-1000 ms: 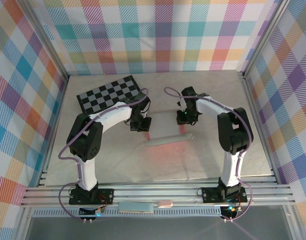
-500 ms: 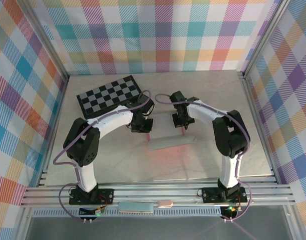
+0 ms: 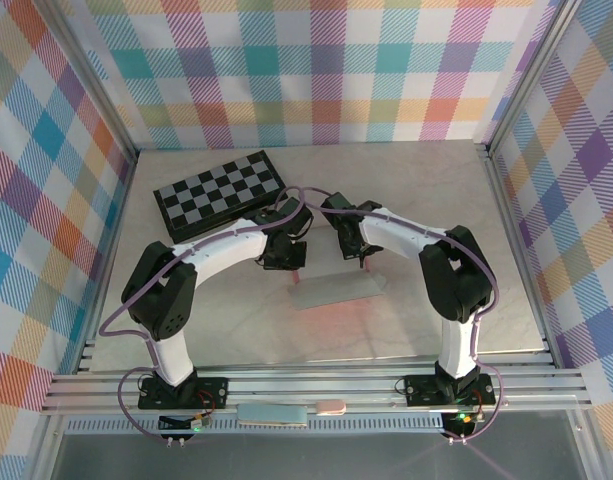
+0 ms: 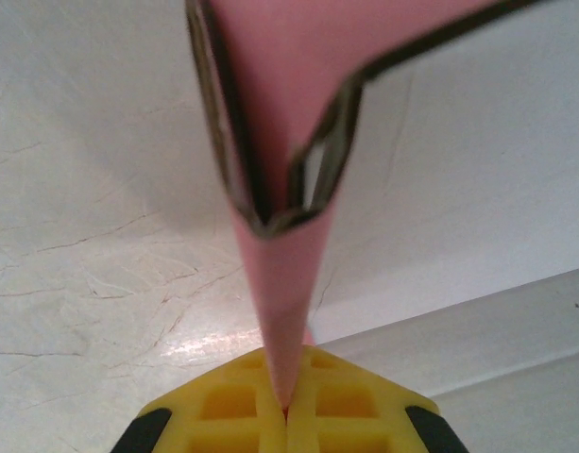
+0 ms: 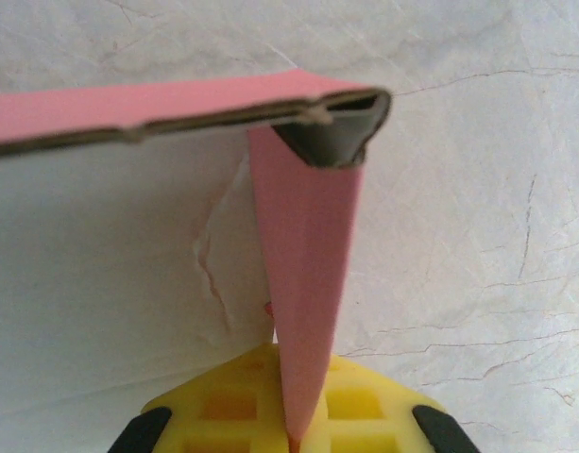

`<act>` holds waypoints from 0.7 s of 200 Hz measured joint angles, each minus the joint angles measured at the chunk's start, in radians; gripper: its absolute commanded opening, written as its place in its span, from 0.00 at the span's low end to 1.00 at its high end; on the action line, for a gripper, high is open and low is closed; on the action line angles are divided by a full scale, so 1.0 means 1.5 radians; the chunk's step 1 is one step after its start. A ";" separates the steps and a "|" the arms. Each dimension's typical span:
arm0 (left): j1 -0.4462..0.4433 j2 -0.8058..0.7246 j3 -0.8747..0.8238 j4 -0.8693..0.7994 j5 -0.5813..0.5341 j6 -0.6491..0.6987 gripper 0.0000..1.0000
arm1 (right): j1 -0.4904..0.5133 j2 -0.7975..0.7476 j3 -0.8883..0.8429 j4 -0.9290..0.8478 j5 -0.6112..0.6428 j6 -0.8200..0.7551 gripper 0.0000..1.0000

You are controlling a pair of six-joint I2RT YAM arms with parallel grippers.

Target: Fold the paper box

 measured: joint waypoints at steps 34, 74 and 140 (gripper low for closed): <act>0.002 0.000 -0.003 0.005 -0.002 0.001 0.00 | -0.001 -0.003 -0.002 0.004 -0.014 -0.001 0.00; 0.024 0.000 -0.025 0.040 0.028 0.009 0.08 | -0.001 -0.008 -0.014 0.009 -0.018 -0.008 0.00; 0.054 0.032 -0.026 0.088 0.055 0.022 0.17 | -0.001 -0.011 -0.028 0.014 -0.032 -0.013 0.00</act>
